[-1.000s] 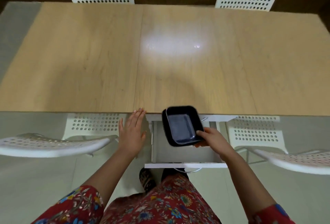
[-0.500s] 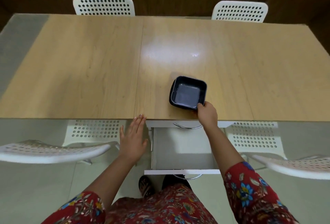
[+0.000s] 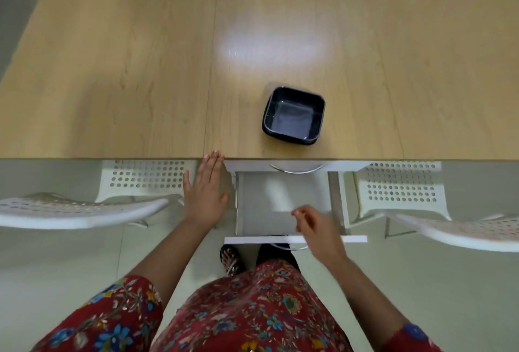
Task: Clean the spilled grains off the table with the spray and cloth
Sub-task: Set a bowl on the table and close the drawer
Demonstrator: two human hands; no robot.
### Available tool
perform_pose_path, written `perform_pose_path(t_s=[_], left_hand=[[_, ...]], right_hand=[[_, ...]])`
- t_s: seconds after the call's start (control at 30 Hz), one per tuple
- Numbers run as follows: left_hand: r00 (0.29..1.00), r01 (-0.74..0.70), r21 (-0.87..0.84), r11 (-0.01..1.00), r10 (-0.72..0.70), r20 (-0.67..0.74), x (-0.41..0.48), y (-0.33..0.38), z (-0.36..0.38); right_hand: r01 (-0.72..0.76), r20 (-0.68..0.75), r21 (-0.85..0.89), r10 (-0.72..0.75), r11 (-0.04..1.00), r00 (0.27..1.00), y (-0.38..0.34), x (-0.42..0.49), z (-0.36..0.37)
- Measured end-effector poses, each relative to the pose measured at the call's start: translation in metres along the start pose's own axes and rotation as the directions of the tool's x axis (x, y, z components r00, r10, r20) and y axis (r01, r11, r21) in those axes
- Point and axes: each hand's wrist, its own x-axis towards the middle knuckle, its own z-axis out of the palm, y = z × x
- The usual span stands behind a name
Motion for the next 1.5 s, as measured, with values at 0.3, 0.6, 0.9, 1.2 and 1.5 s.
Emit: perform_pose_path(t_s=[0.3, 0.6, 0.9, 1.2, 1.5], left_hand=[[1.0, -0.005, 0.002, 1.0, 0.005, -0.017, 0.001, 0.0, 0.0], [0.999, -0.025, 0.005, 1.0, 0.025, -0.047, 0.001, -0.001, 0.001], [0.998, -0.003, 0.008, 1.0, 0.003, -0.067, 0.0, 0.001, 0.005], [0.996, 0.007, 0.015, 1.0, -0.005, -0.084, 0.0, 0.003, 0.007], [0.997, 0.015, -0.004, 1.0, -0.015, -0.07, 0.001, 0.006, 0.002]], right_hand=[[0.024, 0.389, -0.566, 0.242, 0.824, 0.889, 0.1, -0.002, 0.092], [-0.029, 0.323, -0.727, 0.379, 0.686, 0.867, 0.087, 0.035, 0.101], [-0.121, 0.249, -0.699, 0.398, 0.704, 0.883, 0.06, 0.106, 0.088], [-0.147, 0.152, -0.587, 0.287, 0.796, 0.946, 0.044, 0.169, 0.076], [-0.087, 0.287, -0.471, 0.246, 0.878, 0.926, 0.041, 0.142, 0.061]])
